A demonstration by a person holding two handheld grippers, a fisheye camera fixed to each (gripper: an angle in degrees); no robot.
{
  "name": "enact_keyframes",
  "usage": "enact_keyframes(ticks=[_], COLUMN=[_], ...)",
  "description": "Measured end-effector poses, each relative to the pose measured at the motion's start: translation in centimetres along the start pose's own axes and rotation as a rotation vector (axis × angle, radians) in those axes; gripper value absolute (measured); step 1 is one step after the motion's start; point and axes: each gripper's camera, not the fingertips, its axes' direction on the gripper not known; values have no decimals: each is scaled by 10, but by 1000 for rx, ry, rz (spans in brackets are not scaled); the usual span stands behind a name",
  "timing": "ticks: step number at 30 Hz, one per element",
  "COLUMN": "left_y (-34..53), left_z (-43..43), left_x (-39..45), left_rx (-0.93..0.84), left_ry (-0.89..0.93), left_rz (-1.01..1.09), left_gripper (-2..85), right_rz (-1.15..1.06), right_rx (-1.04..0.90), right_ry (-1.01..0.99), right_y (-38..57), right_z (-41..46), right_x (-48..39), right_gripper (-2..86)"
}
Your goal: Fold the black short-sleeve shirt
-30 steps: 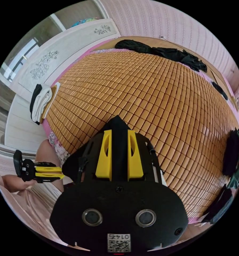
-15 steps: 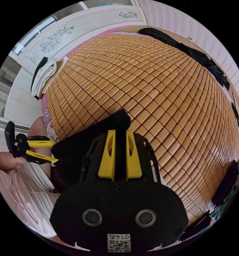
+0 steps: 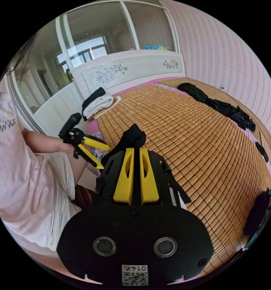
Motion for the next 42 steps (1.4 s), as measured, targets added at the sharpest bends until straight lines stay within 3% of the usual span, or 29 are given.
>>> enact_keyframes(ticks=[4,9,15,24,29,31,34,36,38,42], left_y=[-5,7,31,96,139,146,159,167,169,147], left_z=[12,-18,-102,-250,-337,-375,-396,-396,-391,-354], left_x=[20,48,86,73,38,2,-54,-63,-46,11], left_rx=[-103,-66,89,228,346,361,347,320,343,325], left_ry=[-21,24,-95,-225,-351,-472,-594,-606,-652,-697], left_rz=[87,214,251,-62,-288,-436,-705,-780,-744,-609], left_gripper=[156,49,27,27,44,89,135,141,142,138], right_rz=[-73,-85,18,-286,-499,-458,-220,-175,-252,-431], right_rx=[75,97,209,305,222,102,-93,-143,-44,-22], right_ry=[-20,78,136,-75,-254,-256,-242,-191,-209,-153], right_y=[25,51,66,-54,-228,-300,-365,-365,-339,-251], right_z=[-52,-88,-113,-66,8,58,146,166,157,133], right_x=[-49,-91,-112,-166,-232,-255,-274,-285,-299,-307], right_gripper=[18,18,17,17,22,27,30,31,38,59])
